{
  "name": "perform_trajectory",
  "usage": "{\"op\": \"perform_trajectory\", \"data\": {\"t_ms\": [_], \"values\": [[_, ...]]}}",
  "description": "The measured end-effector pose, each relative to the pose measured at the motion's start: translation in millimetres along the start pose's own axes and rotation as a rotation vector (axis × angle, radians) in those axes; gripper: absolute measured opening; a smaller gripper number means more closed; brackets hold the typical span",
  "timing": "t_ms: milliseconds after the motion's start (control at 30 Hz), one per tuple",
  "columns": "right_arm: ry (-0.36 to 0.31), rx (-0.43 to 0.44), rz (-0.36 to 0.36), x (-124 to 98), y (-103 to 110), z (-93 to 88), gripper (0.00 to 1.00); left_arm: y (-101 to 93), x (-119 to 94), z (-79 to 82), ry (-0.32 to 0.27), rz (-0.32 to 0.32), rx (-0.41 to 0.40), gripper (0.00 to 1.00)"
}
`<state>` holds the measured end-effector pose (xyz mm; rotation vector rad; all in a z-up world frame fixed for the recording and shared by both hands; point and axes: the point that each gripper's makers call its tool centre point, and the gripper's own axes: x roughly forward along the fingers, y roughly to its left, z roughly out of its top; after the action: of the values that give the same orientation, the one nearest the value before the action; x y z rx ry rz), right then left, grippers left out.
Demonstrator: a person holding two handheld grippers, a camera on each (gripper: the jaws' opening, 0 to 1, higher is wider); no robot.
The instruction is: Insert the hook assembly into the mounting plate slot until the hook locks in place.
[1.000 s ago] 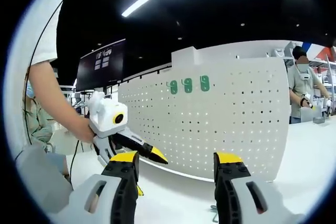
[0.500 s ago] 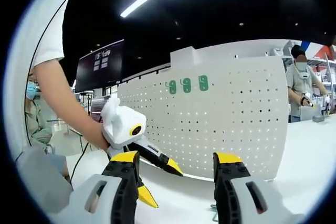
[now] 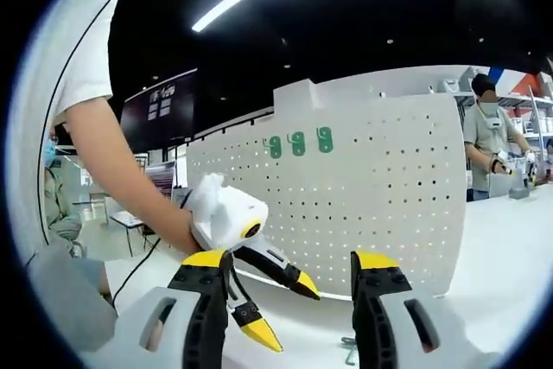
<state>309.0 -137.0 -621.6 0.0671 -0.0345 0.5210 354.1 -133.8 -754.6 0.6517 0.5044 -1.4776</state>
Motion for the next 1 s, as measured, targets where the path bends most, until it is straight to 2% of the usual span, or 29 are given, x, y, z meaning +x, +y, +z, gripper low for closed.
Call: {"op": "perform_trajectory", "data": {"t_ms": [433, 633, 1000], "values": [[-0.011, 0.007, -0.010, -1, -2, 1.6, 0.54, 1.0, 32, -12.4, 0.097, -0.082, 0.057, 0.60], [-0.014, 0.015, -0.021, -2, -5, 2.4, 0.54, 6.7, 44, -16.2, 0.124, -0.091, 0.055, 0.58], [-0.023, 0.036, -0.053, -5, -15, 2.2, 0.53, 8.9, 64, -17.5, 0.177, -0.128, 0.110, 0.54]]}}
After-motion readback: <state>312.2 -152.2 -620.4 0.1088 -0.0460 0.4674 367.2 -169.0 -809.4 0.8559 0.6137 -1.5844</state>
